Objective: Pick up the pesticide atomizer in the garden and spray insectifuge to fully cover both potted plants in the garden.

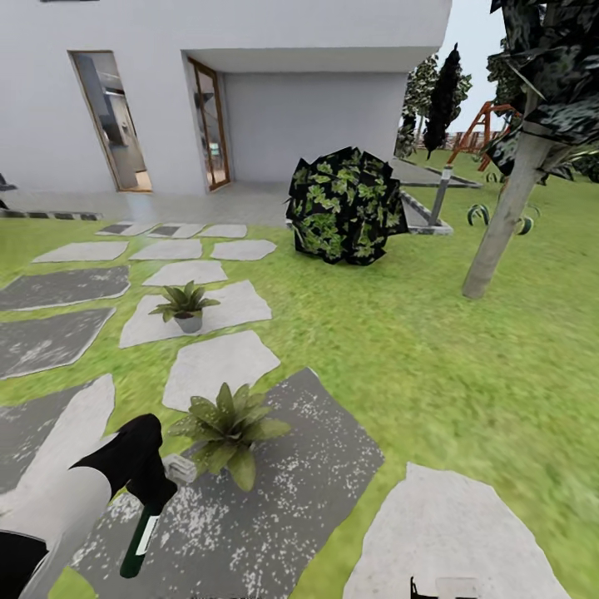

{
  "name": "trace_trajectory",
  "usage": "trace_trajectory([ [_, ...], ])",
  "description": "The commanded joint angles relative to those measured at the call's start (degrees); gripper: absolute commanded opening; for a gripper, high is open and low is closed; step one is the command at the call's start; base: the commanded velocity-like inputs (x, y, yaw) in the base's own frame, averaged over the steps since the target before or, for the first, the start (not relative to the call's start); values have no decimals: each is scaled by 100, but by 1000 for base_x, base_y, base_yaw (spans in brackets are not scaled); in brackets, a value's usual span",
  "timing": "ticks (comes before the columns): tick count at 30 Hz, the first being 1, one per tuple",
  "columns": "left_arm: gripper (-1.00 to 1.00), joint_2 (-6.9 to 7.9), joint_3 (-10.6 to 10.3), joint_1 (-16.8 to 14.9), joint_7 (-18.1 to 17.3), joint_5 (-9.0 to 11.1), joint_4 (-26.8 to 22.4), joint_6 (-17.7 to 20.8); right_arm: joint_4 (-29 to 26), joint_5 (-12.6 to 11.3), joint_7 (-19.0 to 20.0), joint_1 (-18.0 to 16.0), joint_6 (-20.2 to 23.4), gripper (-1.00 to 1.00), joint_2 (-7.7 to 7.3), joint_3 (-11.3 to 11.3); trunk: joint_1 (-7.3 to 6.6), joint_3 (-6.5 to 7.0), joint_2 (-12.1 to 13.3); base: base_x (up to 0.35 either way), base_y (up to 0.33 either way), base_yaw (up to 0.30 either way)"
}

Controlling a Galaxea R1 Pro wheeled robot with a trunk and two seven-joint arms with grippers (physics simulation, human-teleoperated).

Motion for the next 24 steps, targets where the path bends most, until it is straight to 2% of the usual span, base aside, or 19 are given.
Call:
trace_trajectory([
  [1, -100, 2, -4, -4, -56, -50, -19, 32, -3, -59, -6, 0, -14, 100, -1, 52, -1, -2, -2, 0, -273, 245],
  [4, -100, -14, 213, -4, -44, -64, -53, 32, 0, -56, -6, 0, -14, 100, -4, 48, -1, 14, -2, 11, -273, 226],
  [7, -100, -5, 246, -7, -22, -96, -59, 32, -4, -57, -6, 0, -14, 100, -5, 48, -1, 25, -2, 92, -240, 134],
  [11, -100, 45, 238, -39, 7, -134, -56, 32, -3, -57, -6, 0, -14, 100, -5, 46, -1, 27, -2, 26, -48, 21],
  [15, -100, 318, 221, -27, 8, -140, -22, 24, -1, -58, -6, 0, -14, 100, -5, 46, -1, 27, -2, 3, -5, 2],
  [18, -100, 403, 199, -8, 3, -138, 22, -4, 0, -58, -6, 0, -14, 100, -5, 50, -1, 28, -2, 0, 0, 0],
  [21, -100, 375, 222, -5, -8, -132, 10, -8, -2, -57, -6, 0, -14, 100, -5, 48, -1, 28, -2, 0, 0, 0],
  [24, -100, 252, 221, -21, -22, -136, -48, 15, -2, -58, -6, 0, -14, 100, -5, 48, -1, 28, -2, 0, 0, 0],
])
